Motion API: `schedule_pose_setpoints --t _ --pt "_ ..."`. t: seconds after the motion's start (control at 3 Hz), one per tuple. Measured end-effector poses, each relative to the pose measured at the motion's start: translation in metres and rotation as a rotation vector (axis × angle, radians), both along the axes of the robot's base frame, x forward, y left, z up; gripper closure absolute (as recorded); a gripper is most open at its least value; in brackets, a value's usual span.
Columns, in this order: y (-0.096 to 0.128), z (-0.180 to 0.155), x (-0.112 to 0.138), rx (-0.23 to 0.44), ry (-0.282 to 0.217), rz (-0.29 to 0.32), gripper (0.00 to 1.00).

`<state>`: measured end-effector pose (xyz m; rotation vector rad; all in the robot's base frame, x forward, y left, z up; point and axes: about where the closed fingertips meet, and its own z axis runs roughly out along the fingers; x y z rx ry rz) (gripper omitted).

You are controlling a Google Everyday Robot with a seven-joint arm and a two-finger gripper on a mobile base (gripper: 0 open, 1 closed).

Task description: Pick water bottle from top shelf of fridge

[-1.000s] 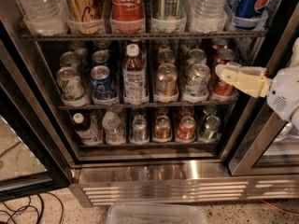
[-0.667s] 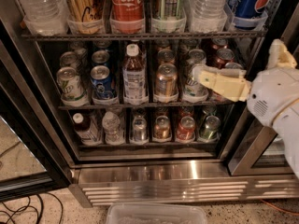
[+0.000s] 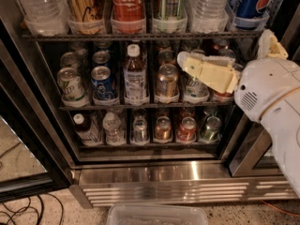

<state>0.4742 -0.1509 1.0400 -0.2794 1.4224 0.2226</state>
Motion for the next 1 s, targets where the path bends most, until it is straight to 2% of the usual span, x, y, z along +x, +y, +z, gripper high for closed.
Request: schedule_pose_setpoints --t 0.33,1.0 --pt "0.015 0.012 0.001 -0.007 -0.042 0.034 0.00" --pt "0.032 0.011 0.018 -0.070 -0.070 0.061 0.00"
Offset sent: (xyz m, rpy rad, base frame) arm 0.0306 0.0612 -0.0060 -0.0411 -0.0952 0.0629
